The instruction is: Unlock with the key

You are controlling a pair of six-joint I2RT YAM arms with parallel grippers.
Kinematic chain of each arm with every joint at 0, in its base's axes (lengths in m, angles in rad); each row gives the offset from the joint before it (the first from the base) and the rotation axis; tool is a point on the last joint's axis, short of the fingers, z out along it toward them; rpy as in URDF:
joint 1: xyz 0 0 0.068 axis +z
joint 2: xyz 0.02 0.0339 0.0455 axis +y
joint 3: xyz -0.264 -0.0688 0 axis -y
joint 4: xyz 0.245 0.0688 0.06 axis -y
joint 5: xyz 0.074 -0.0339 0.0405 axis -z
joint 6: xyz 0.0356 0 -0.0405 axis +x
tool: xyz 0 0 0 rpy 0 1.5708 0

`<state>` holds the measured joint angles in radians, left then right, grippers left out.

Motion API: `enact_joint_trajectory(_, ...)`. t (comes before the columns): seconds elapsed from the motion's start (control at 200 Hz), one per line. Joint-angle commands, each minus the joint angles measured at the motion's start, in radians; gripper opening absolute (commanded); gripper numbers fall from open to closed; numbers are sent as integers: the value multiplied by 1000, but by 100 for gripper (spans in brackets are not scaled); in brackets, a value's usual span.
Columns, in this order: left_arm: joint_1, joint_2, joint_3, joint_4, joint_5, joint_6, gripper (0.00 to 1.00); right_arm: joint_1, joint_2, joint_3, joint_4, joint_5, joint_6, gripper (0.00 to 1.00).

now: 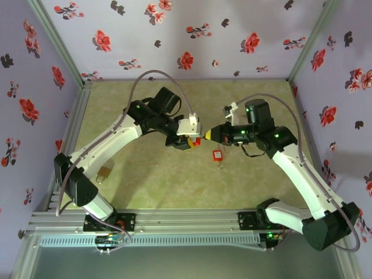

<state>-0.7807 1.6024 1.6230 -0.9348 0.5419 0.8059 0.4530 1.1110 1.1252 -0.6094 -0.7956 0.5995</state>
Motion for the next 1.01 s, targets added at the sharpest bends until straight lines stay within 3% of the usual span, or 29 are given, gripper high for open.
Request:
enact_joint_trajectory(0.0,-25,8,88,121,146,-25,0,53,31,3,-62,-55,-95,0)
enact_joint_trajectory(0.215,-40,4,96,151,165,-46,0,52,72,-9,-34,-96,-97,0)
enact_joint_trajectory(0.4,-87,-123,-152,557,-59,-121,0,49,53,-109,240,-106,178,0)
enact_joint_trajectory(0.5,-89,-148,-181,611,-85,-130,0,47,39,-161,360,-105,281,0)
enact_joint_trajectory(0.575,-88,-148,-172,584,-42,-127,0,49,34,-162,342,-111,246,0)
enact_joint_trajectory(0.805,-91,-70,-24,366,180,-133,0,81,56,-64,7,-56,-74,0)
enact_joint_trajectory(1.0,-107,-23,62,330,273,-173,0,139,58,-116,52,-31,-123,0)
